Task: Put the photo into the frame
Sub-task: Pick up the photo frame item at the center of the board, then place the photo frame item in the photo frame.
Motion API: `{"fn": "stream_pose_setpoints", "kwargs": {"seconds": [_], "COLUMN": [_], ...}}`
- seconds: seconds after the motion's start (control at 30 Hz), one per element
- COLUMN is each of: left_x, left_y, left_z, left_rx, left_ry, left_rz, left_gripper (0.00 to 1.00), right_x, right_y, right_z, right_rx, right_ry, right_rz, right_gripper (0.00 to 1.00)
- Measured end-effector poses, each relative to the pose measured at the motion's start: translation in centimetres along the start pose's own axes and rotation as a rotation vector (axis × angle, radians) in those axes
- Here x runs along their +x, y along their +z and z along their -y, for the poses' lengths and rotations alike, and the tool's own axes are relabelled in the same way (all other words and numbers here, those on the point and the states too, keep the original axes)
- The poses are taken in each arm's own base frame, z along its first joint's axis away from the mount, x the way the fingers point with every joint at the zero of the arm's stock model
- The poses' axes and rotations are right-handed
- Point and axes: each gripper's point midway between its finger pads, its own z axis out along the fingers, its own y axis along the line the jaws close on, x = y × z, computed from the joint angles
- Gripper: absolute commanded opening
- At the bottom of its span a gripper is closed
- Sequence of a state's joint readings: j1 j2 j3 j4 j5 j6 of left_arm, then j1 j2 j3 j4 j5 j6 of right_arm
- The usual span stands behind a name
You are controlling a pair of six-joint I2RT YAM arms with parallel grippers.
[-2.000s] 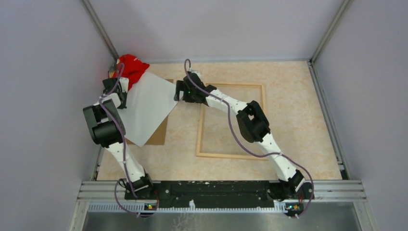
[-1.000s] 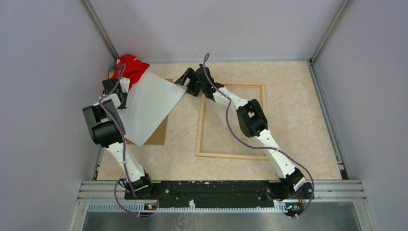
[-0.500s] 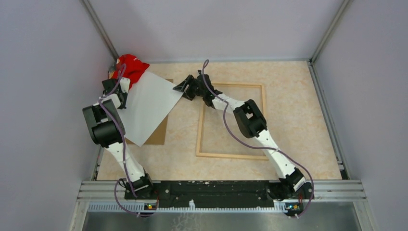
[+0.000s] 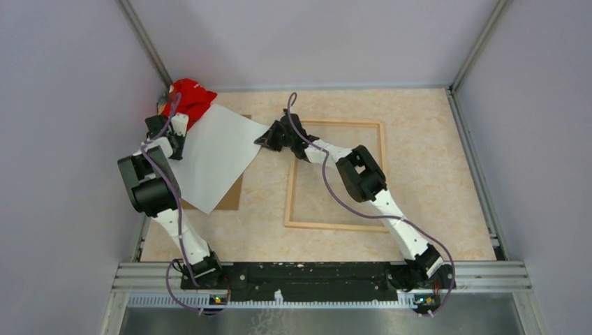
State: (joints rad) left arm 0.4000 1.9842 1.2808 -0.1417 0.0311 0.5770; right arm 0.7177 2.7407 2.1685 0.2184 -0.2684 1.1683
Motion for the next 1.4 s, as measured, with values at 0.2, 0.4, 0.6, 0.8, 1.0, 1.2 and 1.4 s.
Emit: {"fn": "stream_pose_setpoints", "kwargs": {"seconds": [0.2, 0.4, 0.6, 0.8, 1.0, 1.2, 1.4], "left_x": [0.4, 1.5, 1.3, 0.6, -0.6, -1.7, -1.1], "left_y": [-1.9, -4.0, -6.5, -7.6, -8.3, -9.3, -9.3], "left_z": [1.6, 4.4, 6.2, 7.9, 11.7, 14.1, 14.3], "left_rx": [0.107, 0.246, 0.348, 0.416, 0.488, 0.536, 0.541], "left_ry": [-0.017, -0.032, -0.042, -0.024, 0.057, 0.107, 0.109], "left_rz": [-0.017, -0.066, -0.070, -0.059, -0.061, -0.047, -0.058], "left_gripper": [0.80, 0.99, 0.99, 0.99, 0.99, 0.99, 0.99], "right_x": [-0.6, -2.2, -4.8, -10.4, -13.7, -11.0, -11.5], "right_y": [-2.7, -7.6, -16.2, -27.7, -34.1, -35.4, -37.5], "right_z": [-0.6, -6.2, -8.5, -4.7, 2.5, 7.8, 8.9], "right_rx": [0.067, 0.044, 0.096, 0.242, 0.477, 0.678, 0.809], "right_ry": [-0.064, -0.147, -0.241, -0.296, -0.346, -0.417, -0.482], "right_rz": [-0.009, -0.032, -0.081, -0.072, -0.094, -0.255, -0.295], "right_gripper": [0.00, 0.00, 0.00, 0.00, 0.00, 0.00, 0.00]}}
